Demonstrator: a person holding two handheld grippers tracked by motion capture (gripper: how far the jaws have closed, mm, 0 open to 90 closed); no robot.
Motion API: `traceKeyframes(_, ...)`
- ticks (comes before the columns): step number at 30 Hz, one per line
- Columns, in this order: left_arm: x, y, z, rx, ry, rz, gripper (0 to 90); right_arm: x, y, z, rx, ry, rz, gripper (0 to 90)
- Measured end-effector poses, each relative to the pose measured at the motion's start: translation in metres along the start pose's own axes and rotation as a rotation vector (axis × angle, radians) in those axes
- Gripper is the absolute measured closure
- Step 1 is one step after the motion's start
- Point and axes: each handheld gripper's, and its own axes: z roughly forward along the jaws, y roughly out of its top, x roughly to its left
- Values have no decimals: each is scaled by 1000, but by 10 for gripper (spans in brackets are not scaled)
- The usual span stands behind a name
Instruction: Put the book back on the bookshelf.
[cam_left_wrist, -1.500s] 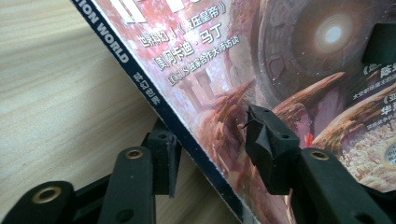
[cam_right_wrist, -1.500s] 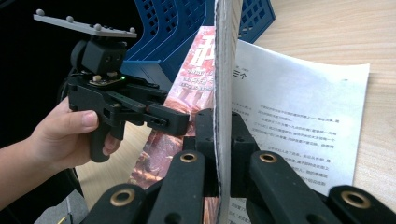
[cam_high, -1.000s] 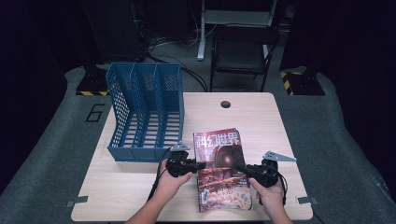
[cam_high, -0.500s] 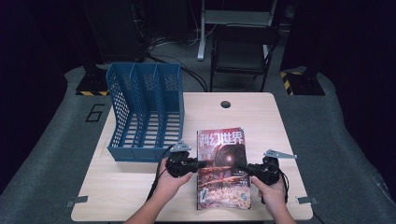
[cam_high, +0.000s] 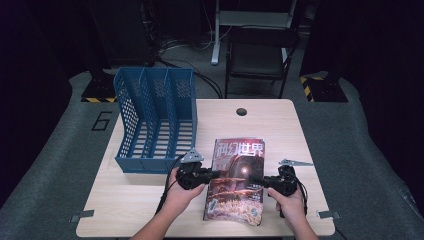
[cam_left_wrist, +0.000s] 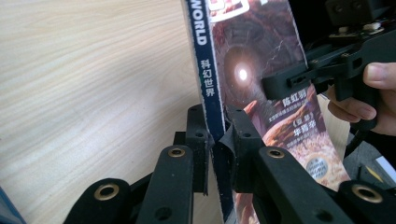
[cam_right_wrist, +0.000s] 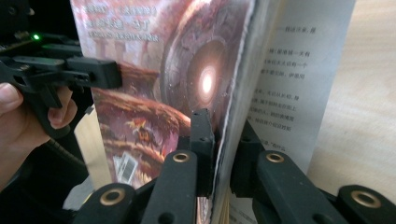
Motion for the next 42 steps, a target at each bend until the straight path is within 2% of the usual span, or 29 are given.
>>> traceKeyframes(1,-1,2,-2,-1,-1,9,826,-1,0,2,21,10,9,809)
traceKeyframes(3,-2,3,-2,-6,4,13,834,-1,0,3,27,14,4,810)
traceKeyframes(4,-3,5,-3,-7,15,35,835,1,1,5,34,13,-8,814)
traceKeyframes(7,-3,6,-4,-4,13,43,835,2,2,5,39,13,-10,819)
traceKeyframes(9,-4,6,-6,-8,21,37,835,4,2,4,34,16,-30,841)
traceKeyframes(12,-3,8,-9,-13,19,50,835,7,3,4,33,12,-35,856)
traceKeyframes(13,-4,8,-10,-13,20,51,834,10,4,3,31,3,-51,861)
traceKeyframes(15,-4,9,-12,-14,21,72,834,12,5,3,31,-2,-55,863)
traceKeyframes(16,-4,10,-14,-16,15,76,835,15,6,2,20,-16,-76,865)
traceKeyframes(19,-4,12,-17,-20,15,86,834,20,7,2,12,-34,-84,866)
traceKeyframes(21,-5,14,-19,-26,20,95,835,24,8,1,-4,-55,-107,867)
traceKeyframes(22,-6,14,-20,-34,22,95,835,30,10,-1,-22,-83,-138,868)
traceKeyframes(23,-6,15,-21,-37,23,99,835,30,10,-1,-22,-83,-138,868)
traceKeyframes(24,-6,17,-23,-41,24,114,836,33,12,-2,-38,-98,-168,868)
traceKeyframes(25,-6,17,-24,-47,27,110,837,37,13,-3,-54,-116,-191,868)
traceKeyframes(29,-9,21,-27,-50,33,118,838,41,15,-6,-88,-133,-212,869)
traceKeyframes(34,-14,27,-32,-46,58,167,838,48,17,-8,-118,-148,-227,869)
traceKeyframes(36,-16,28,-33,-59,72,185,838,51,19,-9,-125,-163,-242,869)
traceKeyframes(38,-18,29,-36,-62,74,178,839,54,20,-10,-140,-171,-263,869)
traceKeyframes(39,-19,30,-36,-69,81,188,839,54,21,-10,-148,-171,-269,869)
traceKeyframes(42,-22,33,-37,-77,95,192,840,58,23,-8,-172,-180,-271,869)
